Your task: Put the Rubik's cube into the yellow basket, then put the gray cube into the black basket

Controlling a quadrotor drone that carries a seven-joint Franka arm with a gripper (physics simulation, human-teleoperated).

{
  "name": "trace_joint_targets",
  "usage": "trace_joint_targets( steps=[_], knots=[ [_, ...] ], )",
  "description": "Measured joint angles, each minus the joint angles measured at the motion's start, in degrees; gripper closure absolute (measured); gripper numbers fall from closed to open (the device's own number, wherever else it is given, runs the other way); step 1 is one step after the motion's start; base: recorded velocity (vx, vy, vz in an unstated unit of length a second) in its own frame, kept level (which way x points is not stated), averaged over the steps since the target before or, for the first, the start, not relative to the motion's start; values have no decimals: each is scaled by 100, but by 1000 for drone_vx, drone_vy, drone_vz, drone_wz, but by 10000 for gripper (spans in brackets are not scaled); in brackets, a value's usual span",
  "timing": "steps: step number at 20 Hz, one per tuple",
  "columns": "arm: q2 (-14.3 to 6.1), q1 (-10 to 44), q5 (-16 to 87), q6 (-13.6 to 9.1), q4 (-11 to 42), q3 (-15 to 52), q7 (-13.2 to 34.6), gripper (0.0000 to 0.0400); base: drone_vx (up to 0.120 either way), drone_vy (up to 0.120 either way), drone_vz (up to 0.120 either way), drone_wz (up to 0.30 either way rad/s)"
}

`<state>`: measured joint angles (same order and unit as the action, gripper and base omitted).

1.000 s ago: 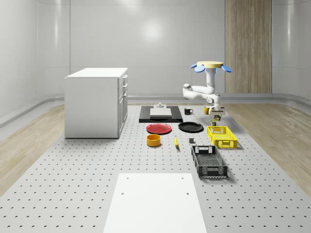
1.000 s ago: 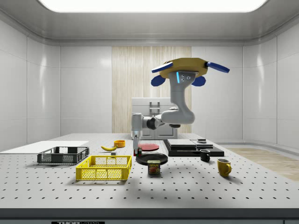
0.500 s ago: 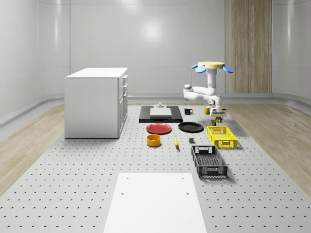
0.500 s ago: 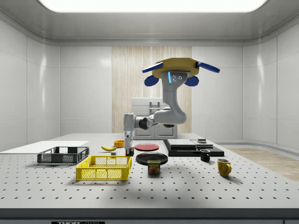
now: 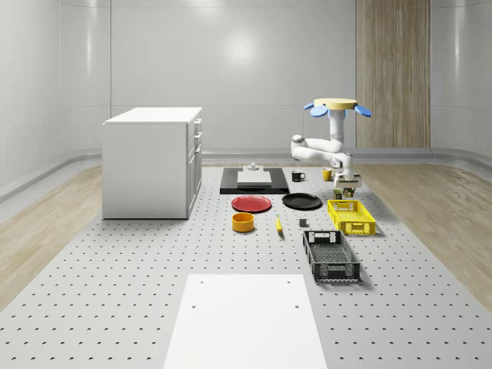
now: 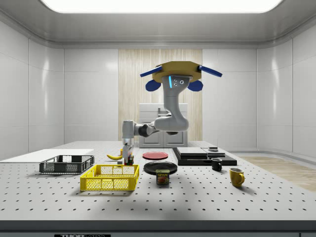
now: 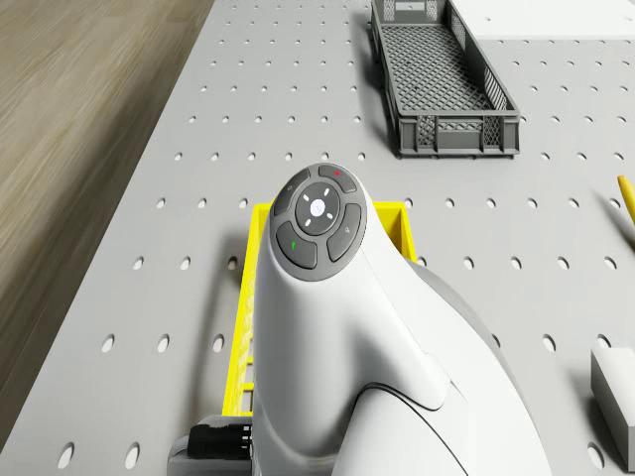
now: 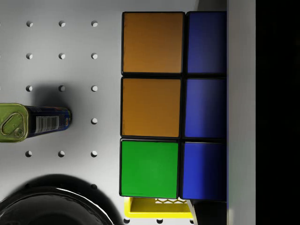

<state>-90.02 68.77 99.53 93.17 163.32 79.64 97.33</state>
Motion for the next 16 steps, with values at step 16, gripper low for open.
trace_joint_targets(
  steps=[16],
  knots=[
    [-54, 76, 401, 197, -88, -442, 14, 79, 63, -20, 0, 0]
  ],
)
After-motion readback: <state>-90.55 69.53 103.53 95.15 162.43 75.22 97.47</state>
